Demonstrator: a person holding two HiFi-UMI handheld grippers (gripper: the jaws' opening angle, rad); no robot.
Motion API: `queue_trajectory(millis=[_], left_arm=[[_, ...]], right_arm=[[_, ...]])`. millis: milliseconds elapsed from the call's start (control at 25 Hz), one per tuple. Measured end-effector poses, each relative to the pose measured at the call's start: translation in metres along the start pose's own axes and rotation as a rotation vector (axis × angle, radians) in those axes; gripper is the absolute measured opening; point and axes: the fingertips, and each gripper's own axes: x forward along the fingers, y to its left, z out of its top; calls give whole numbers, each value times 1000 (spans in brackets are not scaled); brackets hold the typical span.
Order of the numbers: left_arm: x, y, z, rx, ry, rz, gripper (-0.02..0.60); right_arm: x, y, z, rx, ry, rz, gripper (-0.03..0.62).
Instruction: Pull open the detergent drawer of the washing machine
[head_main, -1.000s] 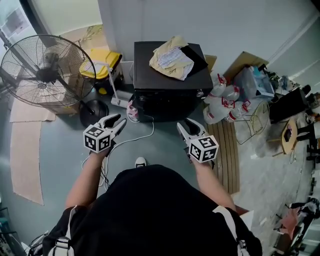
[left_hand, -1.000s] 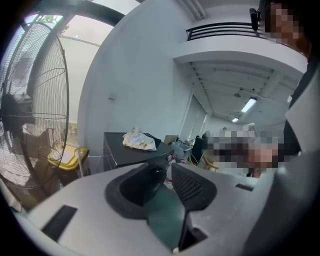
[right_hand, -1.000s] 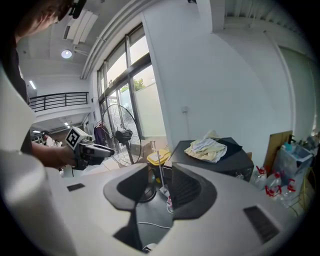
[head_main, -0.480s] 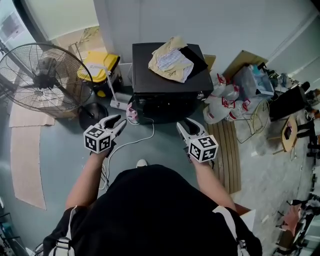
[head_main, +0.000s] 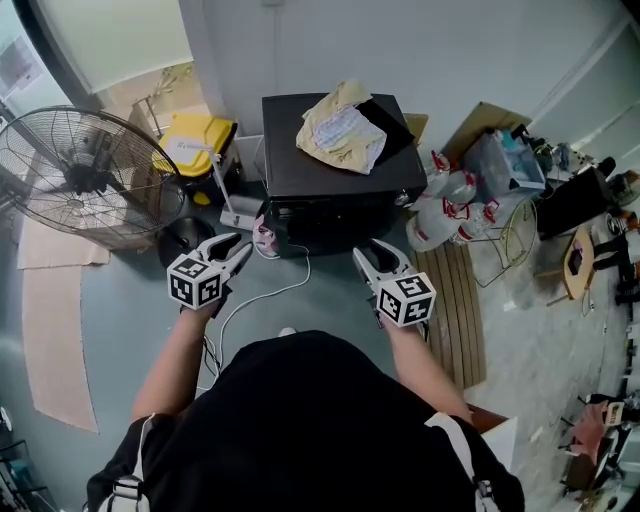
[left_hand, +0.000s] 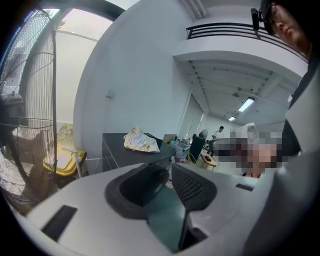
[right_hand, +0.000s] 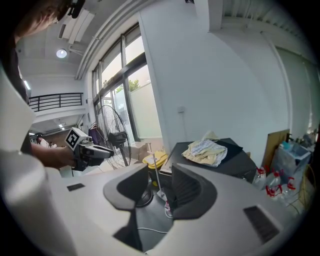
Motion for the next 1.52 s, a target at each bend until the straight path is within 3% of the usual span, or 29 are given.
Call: queue_trajectory(millis=[440, 840, 1520], left_arm=[[1, 26, 9, 21, 5, -30, 137], [7, 24, 9, 33, 15, -44, 137], [47, 27, 32, 6, 27, 11, 143]], right_arm=[[18, 6, 10, -1, -12, -35, 152], [17, 7, 3, 10, -14, -34, 152], [49, -42, 11, 14, 13, 40, 150]])
